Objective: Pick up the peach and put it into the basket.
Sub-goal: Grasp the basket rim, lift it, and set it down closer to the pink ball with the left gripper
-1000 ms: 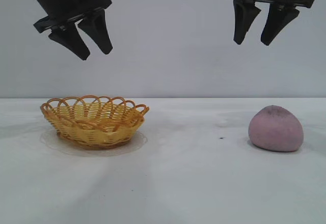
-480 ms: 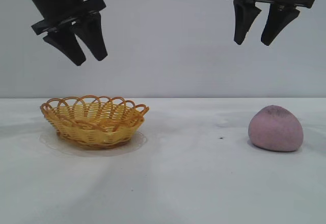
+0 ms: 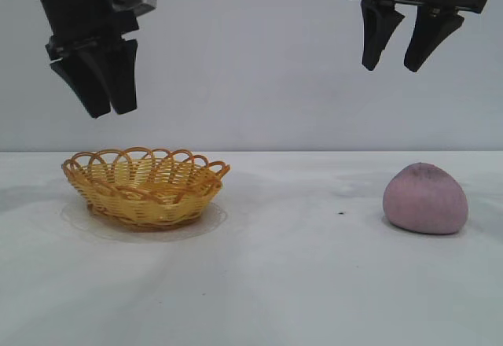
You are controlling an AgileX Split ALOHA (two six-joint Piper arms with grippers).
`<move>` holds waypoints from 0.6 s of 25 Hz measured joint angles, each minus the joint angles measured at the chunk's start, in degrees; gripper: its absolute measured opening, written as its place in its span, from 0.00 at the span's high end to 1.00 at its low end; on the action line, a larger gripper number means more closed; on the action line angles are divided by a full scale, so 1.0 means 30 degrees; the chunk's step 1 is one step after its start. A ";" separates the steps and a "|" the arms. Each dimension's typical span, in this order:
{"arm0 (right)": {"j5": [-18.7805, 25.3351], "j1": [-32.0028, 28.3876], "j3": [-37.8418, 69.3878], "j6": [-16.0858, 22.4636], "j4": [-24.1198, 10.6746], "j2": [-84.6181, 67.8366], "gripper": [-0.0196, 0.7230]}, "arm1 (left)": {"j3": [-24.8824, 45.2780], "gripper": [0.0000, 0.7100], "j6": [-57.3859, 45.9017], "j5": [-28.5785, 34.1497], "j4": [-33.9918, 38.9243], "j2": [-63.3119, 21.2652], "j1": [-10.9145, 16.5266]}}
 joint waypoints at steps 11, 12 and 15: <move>0.0070 0.0000 0.0000 0.0000 0.0000 0.0000 0.40 | -0.3310 0.48 -0.0169 0.2201 0.1360 0.3530 -0.0266; 0.0070 0.0000 0.0000 0.0000 0.0000 0.0000 0.40 | -0.3420 0.48 -0.0169 0.2201 0.1406 0.3680 -0.0351; 0.0070 0.0000 0.0000 0.0000 0.0000 0.0000 0.40 | -0.3485 0.48 -0.0169 0.2237 0.1444 0.4039 -0.0626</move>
